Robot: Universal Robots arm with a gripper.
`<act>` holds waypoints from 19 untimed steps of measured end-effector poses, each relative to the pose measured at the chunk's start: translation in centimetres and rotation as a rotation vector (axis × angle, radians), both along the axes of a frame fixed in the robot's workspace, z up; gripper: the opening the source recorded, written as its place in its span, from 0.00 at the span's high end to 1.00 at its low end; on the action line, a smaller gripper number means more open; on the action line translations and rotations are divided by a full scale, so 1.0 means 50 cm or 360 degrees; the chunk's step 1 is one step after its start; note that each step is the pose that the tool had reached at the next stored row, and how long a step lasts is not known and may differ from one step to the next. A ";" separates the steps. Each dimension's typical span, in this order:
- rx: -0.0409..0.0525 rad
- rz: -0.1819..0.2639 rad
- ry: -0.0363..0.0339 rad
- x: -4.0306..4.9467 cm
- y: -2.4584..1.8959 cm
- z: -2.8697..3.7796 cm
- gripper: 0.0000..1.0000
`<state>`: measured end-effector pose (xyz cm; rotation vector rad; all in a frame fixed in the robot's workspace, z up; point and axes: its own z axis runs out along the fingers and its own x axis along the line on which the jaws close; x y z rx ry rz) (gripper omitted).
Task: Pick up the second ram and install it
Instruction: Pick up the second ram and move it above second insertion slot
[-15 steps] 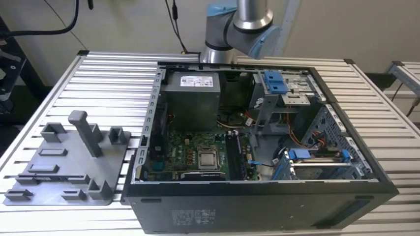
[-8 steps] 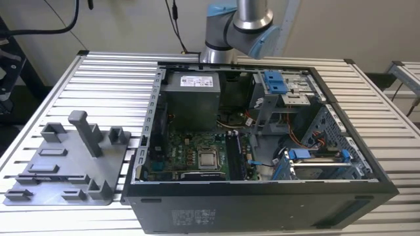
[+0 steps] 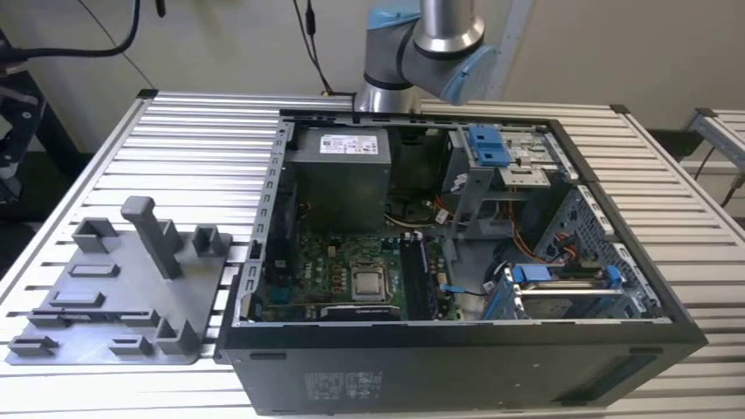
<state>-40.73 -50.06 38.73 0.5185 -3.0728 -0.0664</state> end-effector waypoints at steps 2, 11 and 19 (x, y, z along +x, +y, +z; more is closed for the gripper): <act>0.0000 0.0026 0.0000 0.000 0.0000 0.000 0.89; 0.0000 0.0112 0.0000 0.000 0.0000 0.000 0.89; 0.0000 0.0148 0.0000 0.000 0.0001 0.000 0.89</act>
